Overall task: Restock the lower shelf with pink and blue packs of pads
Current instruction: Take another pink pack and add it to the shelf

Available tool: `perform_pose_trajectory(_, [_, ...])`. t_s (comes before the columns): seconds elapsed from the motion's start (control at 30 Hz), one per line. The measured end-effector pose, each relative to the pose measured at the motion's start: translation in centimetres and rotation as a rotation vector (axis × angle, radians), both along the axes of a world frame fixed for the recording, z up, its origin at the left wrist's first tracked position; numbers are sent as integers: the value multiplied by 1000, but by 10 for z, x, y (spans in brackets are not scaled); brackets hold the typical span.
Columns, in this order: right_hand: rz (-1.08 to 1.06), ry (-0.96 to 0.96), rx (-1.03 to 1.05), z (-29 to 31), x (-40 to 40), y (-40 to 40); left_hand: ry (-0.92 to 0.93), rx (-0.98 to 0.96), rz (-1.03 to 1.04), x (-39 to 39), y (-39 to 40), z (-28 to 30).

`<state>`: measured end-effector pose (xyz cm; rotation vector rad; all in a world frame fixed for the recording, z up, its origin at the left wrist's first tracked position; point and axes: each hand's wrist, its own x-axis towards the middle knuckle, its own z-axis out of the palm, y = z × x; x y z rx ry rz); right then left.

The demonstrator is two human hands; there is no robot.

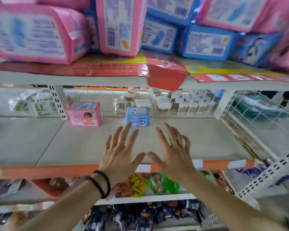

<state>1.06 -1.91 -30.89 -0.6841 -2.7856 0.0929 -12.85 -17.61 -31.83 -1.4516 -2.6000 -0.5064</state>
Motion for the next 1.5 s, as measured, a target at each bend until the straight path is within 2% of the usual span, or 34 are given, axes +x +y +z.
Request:
perform_pose_trajectory(0.37, [157, 225, 49, 60, 71, -9, 195, 127, 65, 91, -21, 62])
perform_pose_trajectory(0.5, [178, 223, 8, 68, 86, -9, 197, 151, 91, 112, -25, 80])
perform_pose_trajectory(0.8, [215, 227, 20, 89, 104, -4, 254, 101, 139, 123, -41, 96])
perform_pose_trajectory(1.2, [308, 348, 36, 100, 120, -2, 313, 111, 149, 127, -49, 111])
perform_pose_trajectory(1.5, [296, 531, 150, 138, 97, -3, 399, 253, 106, 115, -61, 156])
